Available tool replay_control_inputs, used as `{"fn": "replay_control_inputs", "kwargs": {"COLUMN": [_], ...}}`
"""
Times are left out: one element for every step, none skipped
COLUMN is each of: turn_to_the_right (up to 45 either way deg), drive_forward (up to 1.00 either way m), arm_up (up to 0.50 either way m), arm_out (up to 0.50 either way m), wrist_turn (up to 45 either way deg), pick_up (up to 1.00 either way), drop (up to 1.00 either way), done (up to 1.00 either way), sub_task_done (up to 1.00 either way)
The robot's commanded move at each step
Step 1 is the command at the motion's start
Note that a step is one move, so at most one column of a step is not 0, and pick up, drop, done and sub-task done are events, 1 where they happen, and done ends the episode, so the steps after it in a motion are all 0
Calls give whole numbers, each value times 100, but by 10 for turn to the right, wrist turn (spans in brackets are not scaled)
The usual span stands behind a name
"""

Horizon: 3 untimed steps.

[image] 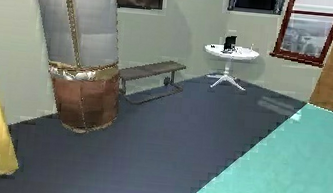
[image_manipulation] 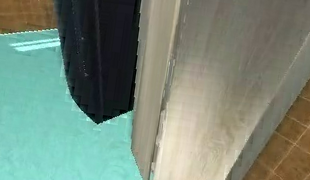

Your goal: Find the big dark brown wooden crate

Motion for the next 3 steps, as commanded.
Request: {"fn": "replay_control_inputs", "kwargs": {"turn_to_the_right": [390,0,60], "drive_forward": [0,15,0], "arm_up": [0,0,0], "arm_out": [0,0,0], "wrist_turn": [0,0,0], "pick_up": [0,0,0], "drop": [0,0,0], "done": [0,0,0], "sub_task_done": [0,0,0]}}
